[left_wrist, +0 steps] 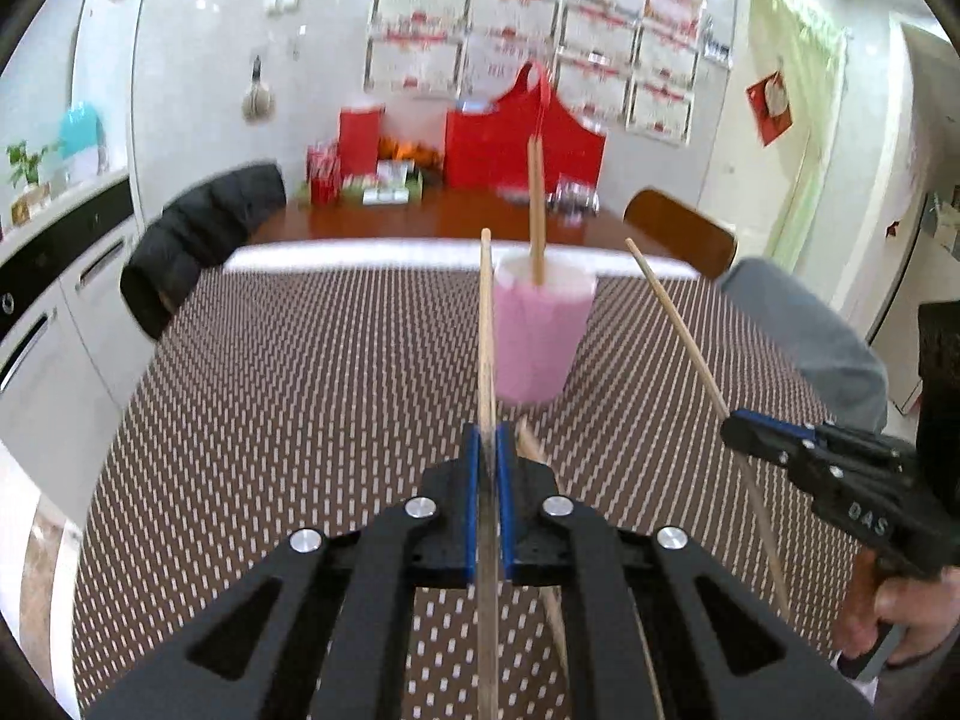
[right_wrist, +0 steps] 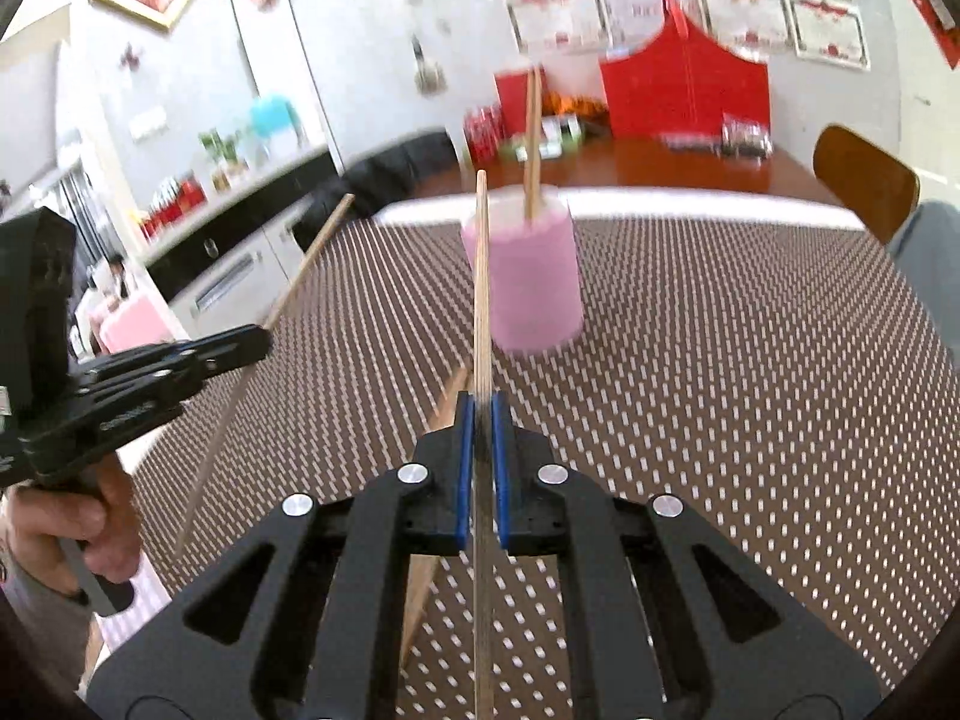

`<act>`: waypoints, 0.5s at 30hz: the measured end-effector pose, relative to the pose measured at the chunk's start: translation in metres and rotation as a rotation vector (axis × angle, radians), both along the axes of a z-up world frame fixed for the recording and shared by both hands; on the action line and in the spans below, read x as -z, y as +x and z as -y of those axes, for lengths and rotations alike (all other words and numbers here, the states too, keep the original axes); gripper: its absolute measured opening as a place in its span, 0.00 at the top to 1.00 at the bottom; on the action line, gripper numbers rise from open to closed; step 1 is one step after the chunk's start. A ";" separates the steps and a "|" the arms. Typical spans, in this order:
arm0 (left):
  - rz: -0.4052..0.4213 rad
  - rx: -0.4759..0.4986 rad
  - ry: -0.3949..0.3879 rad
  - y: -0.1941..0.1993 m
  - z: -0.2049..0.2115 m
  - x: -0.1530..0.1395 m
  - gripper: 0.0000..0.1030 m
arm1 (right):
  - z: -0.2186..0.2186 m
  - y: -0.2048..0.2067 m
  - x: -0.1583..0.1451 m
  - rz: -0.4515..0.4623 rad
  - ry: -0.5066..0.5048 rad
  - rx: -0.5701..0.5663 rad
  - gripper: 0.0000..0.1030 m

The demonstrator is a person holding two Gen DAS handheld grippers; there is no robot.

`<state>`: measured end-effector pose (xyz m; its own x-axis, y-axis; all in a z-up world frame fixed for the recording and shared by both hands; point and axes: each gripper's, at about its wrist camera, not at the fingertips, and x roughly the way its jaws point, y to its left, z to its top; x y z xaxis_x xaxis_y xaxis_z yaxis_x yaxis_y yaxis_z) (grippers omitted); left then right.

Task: Organize utensils
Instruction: 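Lift both held chopsticks upright and carry them above the pink cup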

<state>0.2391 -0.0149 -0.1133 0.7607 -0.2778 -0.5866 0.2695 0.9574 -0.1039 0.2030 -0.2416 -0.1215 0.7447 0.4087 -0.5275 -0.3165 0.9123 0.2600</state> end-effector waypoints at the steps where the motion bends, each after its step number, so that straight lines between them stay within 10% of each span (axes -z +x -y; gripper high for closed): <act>1: 0.017 -0.003 -0.004 0.002 0.002 -0.005 0.94 | 0.001 -0.001 -0.008 0.035 0.020 0.002 0.94; 15: 0.354 0.073 -0.199 0.064 0.027 -0.092 0.94 | 0.009 0.082 -0.089 0.349 0.167 0.094 0.94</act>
<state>0.3034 -0.0422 -0.0216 0.8803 -0.4199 -0.2210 0.3880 0.9051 -0.1740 0.2849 -0.2507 -0.0322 0.9057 0.3892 -0.1681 -0.3295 0.8957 0.2986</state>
